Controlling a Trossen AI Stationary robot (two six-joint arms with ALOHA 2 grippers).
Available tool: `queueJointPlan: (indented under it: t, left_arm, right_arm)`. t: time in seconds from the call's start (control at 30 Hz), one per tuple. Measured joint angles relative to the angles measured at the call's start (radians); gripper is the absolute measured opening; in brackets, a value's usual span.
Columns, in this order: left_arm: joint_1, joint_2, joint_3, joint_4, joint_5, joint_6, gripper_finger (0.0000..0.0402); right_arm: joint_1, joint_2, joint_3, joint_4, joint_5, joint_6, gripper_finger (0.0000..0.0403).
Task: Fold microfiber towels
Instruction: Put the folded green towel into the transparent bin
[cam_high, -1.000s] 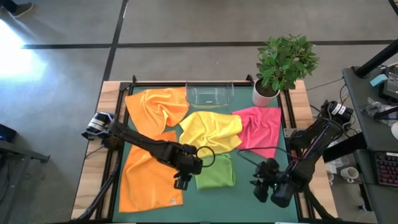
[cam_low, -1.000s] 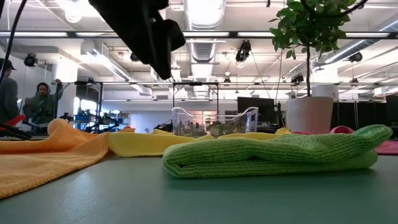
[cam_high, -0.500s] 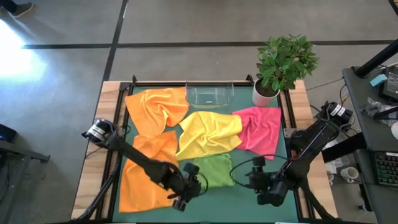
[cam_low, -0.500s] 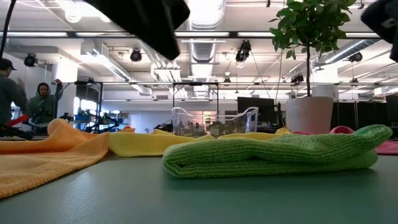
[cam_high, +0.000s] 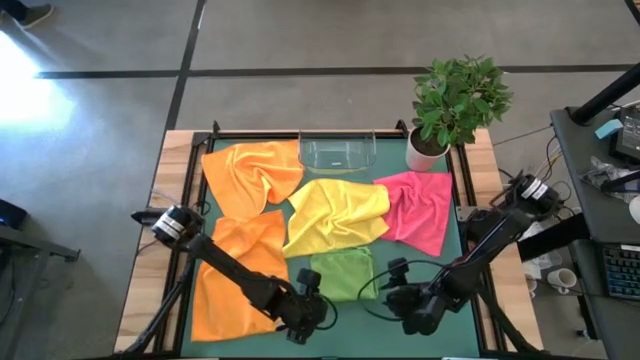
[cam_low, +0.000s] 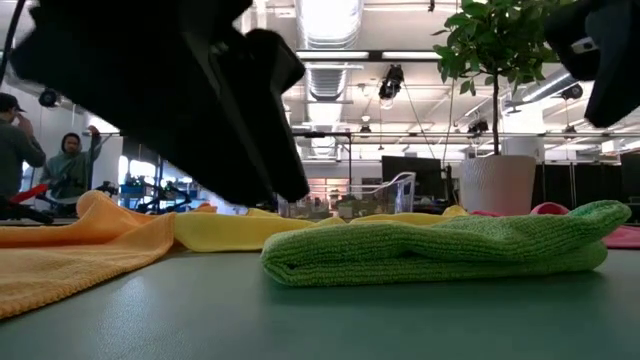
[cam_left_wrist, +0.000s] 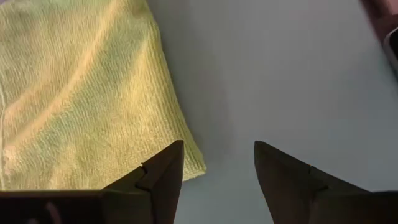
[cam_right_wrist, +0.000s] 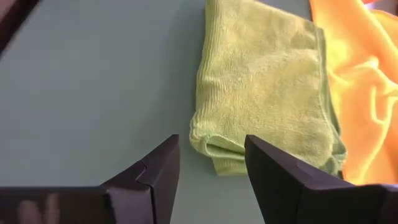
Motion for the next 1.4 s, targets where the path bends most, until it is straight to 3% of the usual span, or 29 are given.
queueJointPlan:
  t: [0.23,0.67,0.8,0.93,1.2,1.4]
  left_arm:
    - [-0.003,0.005,-0.003,0.017,-0.105,-0.003,0.0180]
    - [0.004,0.016,-0.029,0.027,-0.105,-0.002,0.0180]
    - [0.009,0.054,-0.027,0.062,-0.054,0.001,0.0180]
    - [0.008,0.080,-0.027,0.064,-0.100,-0.033,0.0180]
    - [0.017,0.095,-0.024,0.055,-0.120,-0.081,0.0178]
    - [0.036,0.096,-0.024,0.054,-0.119,-0.108,0.0133]
  right_arm:
    - [-0.028,0.082,0.000,0.045,-0.022,-0.060,0.0171]
    - [-0.100,0.178,0.000,0.047,-0.022,-0.089,0.0171]
    - [-0.114,0.191,0.000,0.049,-0.029,-0.087,0.0171]
    - [-0.121,0.191,0.000,0.050,-0.048,-0.086,0.0170]
    - [-0.121,0.191,0.000,0.050,-0.081,-0.082,0.0133]
    - [-0.122,0.191,0.000,0.054,-0.086,-0.082,0.0097]
